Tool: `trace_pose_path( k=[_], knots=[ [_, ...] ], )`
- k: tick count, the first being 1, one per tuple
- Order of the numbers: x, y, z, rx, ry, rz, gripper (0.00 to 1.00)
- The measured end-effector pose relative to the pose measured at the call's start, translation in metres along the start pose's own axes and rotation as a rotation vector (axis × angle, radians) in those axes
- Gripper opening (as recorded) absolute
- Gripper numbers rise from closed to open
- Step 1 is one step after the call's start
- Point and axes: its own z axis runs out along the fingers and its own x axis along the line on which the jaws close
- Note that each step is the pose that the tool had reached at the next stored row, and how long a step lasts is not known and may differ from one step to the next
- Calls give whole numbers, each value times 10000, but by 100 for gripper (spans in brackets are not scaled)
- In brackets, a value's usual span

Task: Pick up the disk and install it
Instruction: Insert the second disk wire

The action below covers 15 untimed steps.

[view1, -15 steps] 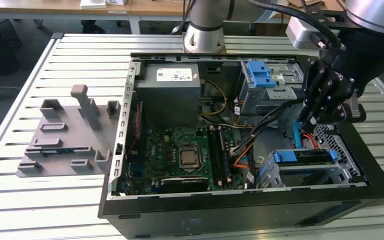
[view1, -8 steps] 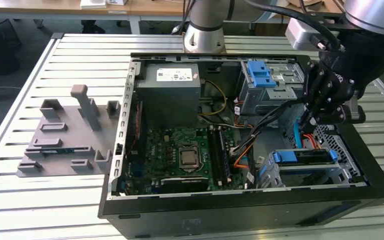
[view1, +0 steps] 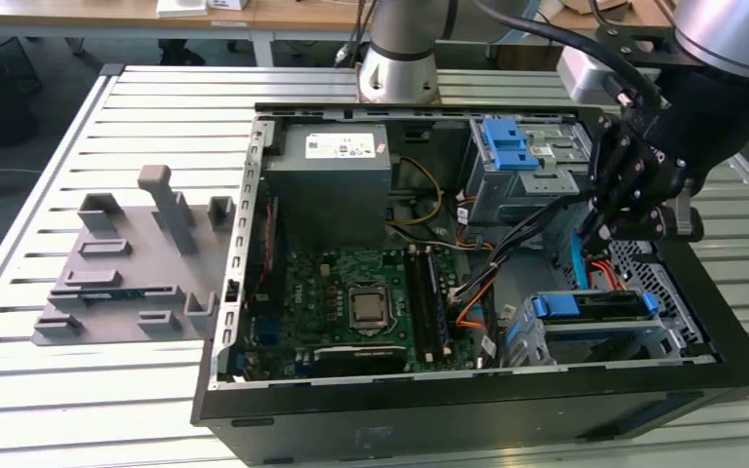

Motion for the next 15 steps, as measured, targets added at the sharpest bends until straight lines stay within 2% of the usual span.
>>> trace_pose_path(
  k=[1,2,5,6,8,9,10,12,13,15],
  knots=[
    [3,0,3,0,9,0,16],
    [6,-1,3,5,59,1,16],
    [21,-2,8,21,254,2,16],
    [29,-3,10,24,293,2,16],
    [53,-4,23,25,307,3,16],
    [66,-6,34,24,289,3,16],
    [79,-8,43,19,231,2,16],
    [102,-11,57,6,72,1,16],
    [116,-12,67,3,27,1,16],
    [150,-15,91,-1,-18,0,16]
  ],
)
